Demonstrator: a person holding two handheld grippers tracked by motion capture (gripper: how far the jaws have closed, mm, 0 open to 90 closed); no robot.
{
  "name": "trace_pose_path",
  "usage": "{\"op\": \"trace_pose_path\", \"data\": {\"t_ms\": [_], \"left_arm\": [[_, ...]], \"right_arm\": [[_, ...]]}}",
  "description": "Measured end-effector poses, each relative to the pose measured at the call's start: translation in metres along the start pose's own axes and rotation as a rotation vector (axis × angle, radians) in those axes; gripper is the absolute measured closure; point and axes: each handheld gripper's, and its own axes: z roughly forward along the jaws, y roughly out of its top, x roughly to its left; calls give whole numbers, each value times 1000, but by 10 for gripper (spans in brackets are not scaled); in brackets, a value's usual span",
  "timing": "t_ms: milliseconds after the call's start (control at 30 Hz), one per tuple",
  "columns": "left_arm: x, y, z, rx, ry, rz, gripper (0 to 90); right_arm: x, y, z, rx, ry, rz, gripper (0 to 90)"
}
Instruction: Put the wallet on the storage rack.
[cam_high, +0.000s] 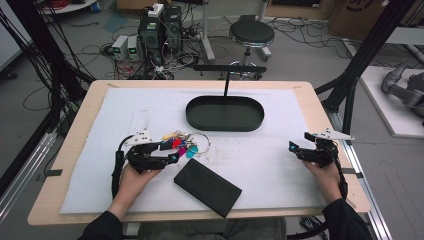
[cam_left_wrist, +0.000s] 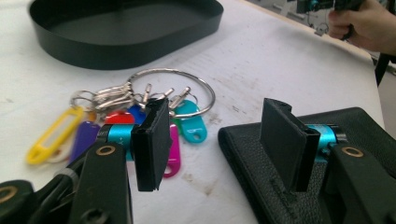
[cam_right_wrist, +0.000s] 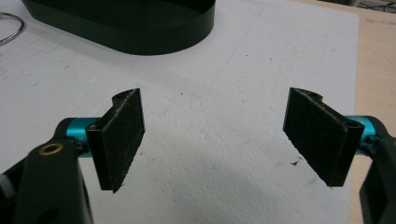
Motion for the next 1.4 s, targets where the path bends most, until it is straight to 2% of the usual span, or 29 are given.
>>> {"op": "trace_pose_path", "data": {"t_ms": [267,400,533,633,833,900,967,1000,1067,1233,1400], "left_arm": [[-9,1,25,76,-7,0,448],[-10,1,37,116,5,-30,454],[-10,0,46,170,9,-39,479],[-11,-1,51,191,2,-43,497],[-11,-2,51,197,-11,-63,538],[-10,-3,51,203,-37,-112,590],[-10,-3,51,205,-39,-124,610],[-9,-4,51,205,-60,-139,644],[-9,-4,51,206,-67,-154,672],[-9,-4,49,195,-60,-155,718],[-12,-3,45,171,-43,-116,797]], "right_arm": [[1,0,0,4,0,-14,214],[2,0,-1,5,-1,-13,214],[3,0,0,6,0,-11,214],[3,0,0,4,-2,-18,214],[3,0,0,6,-3,-20,216],[3,0,-1,5,-1,-21,216],[3,0,-1,6,0,-21,216],[3,0,-1,6,-1,-22,216],[4,1,-1,3,0,-22,216],[5,1,-2,0,3,-26,216],[10,3,-4,-19,12,-29,216]]}}
